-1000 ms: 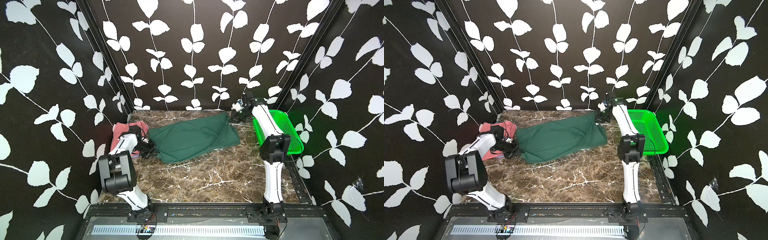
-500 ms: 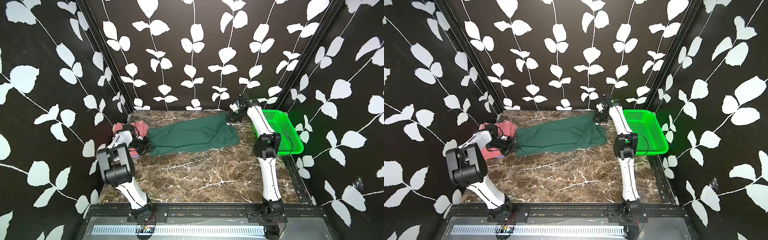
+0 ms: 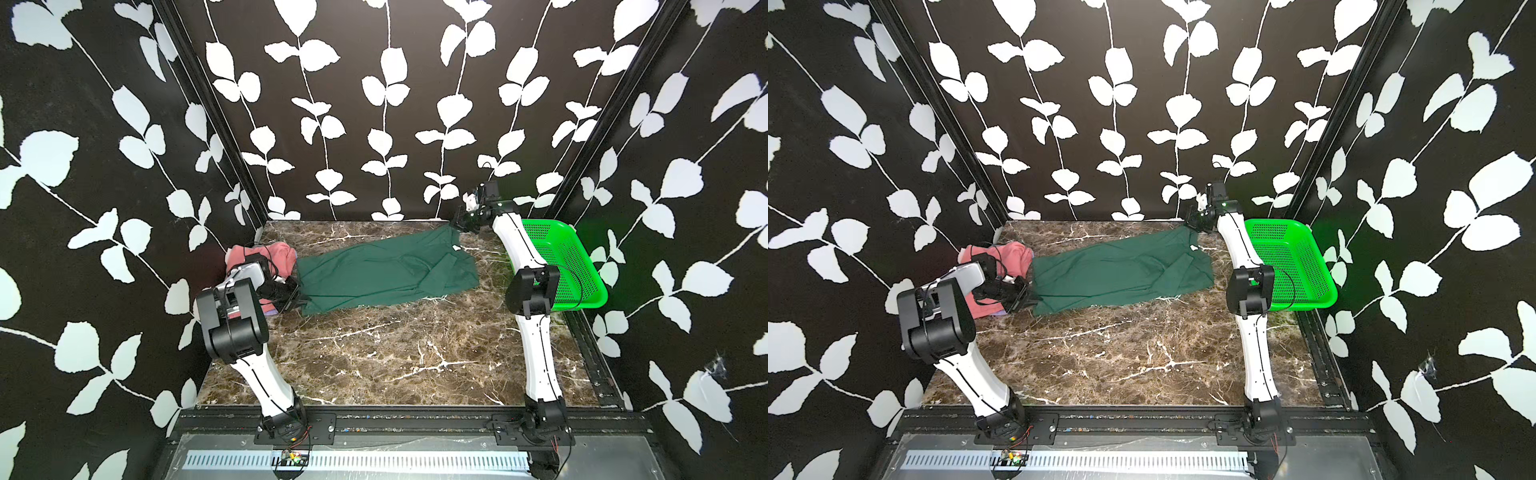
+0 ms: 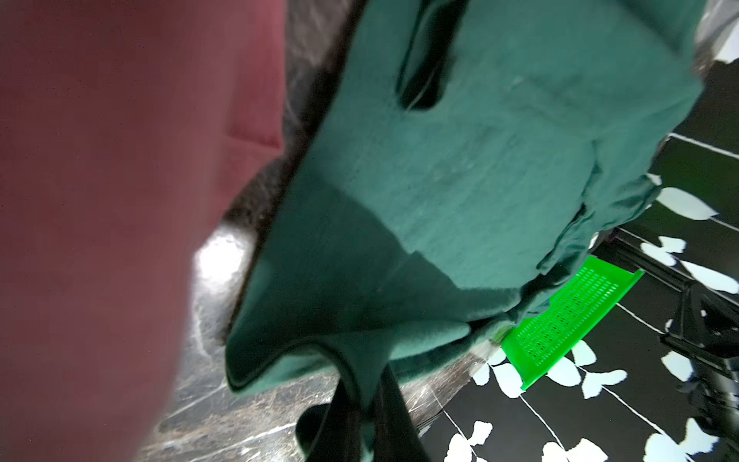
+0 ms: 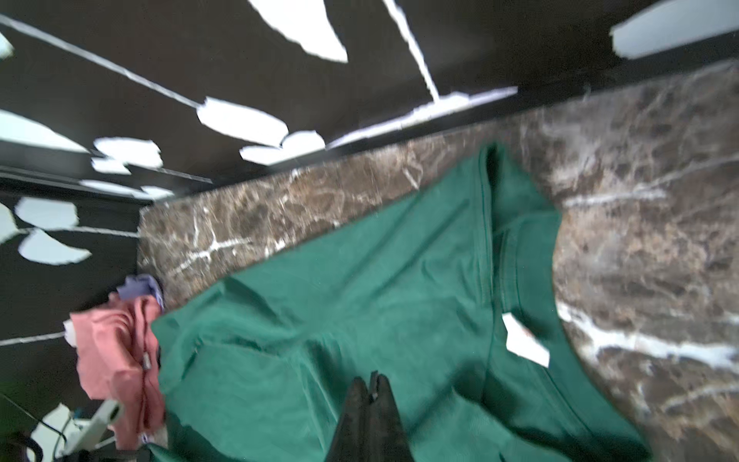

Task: Fold and stack t-shirts
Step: Fold the T-shirt.

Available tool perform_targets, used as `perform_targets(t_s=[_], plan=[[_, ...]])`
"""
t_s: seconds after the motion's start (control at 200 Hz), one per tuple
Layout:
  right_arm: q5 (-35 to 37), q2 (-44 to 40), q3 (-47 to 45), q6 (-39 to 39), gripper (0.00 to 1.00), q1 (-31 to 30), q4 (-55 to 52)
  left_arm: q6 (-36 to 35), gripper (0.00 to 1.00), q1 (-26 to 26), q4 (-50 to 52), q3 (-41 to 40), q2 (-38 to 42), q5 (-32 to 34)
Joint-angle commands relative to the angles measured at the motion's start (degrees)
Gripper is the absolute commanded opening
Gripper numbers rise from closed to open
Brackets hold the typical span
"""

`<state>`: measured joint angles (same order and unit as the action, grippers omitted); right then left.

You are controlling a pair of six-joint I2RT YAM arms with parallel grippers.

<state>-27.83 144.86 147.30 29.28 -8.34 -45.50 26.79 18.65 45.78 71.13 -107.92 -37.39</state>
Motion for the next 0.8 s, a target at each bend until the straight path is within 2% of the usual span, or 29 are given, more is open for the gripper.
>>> perform_targets(t_s=[0.0,0.04,0.1,0.165,0.195,0.25,0.315,0.415,0.53,0.795], plan=[[-3.1,1.8,1.8,2.9,0.0,0.5,2.4,-1.2,0.12,0.6,0.0,1.0,-0.4,-1.7],[-4.5,1.6,1.2,2.6,0.0,0.4,0.3,-1.3,0.12,0.6,0.1,0.7,-0.2,-1.9],[-5.4,-0.3,-2.3,-0.1,0.3,-0.1,-3.3,-0.9,0.13,0.6,-0.6,-0.3,0.5,-2.4],[-4.8,-4.8,-11.5,-3.8,0.44,-0.9,-3.9,-0.2,0.15,0.6,-1.6,-2.0,1.4,-2.6],[-4.9,-7.6,-17.2,-4.9,0.48,-1.3,-2.4,0.1,0.2,0.6,-2.3,-2.8,1.7,-2.8],[-5.7,-12.7,-28.0,-5.3,0.49,-1.5,1.9,0.5,0.34,0.6,-3.0,-4.2,2.3,-3.2],[-7.0,-17.1,-38.3,-4.9,0.49,-1.6,6.4,0.5,0.57,0.6,-3.5,-5.7,3.1,-3.8],[-8.1,-21.0,-48.7,-4.8,0.49,-1.7,11.0,0.5,0.73,0.6,-4.9,-7.9,5.2,-5.2],[-10.0,-20.8,-53.6,-4.3,0.49,-1.7,14.5,-1.5,0.76,0.6,-5.0,-9.1,6.8,-6.0],[-11.6,-17.4,-53.3,-3.6,0.46,-2.6,16.4,-4.0,0.76,0.5,-1.3,-9.0,8.9,-4.3]])
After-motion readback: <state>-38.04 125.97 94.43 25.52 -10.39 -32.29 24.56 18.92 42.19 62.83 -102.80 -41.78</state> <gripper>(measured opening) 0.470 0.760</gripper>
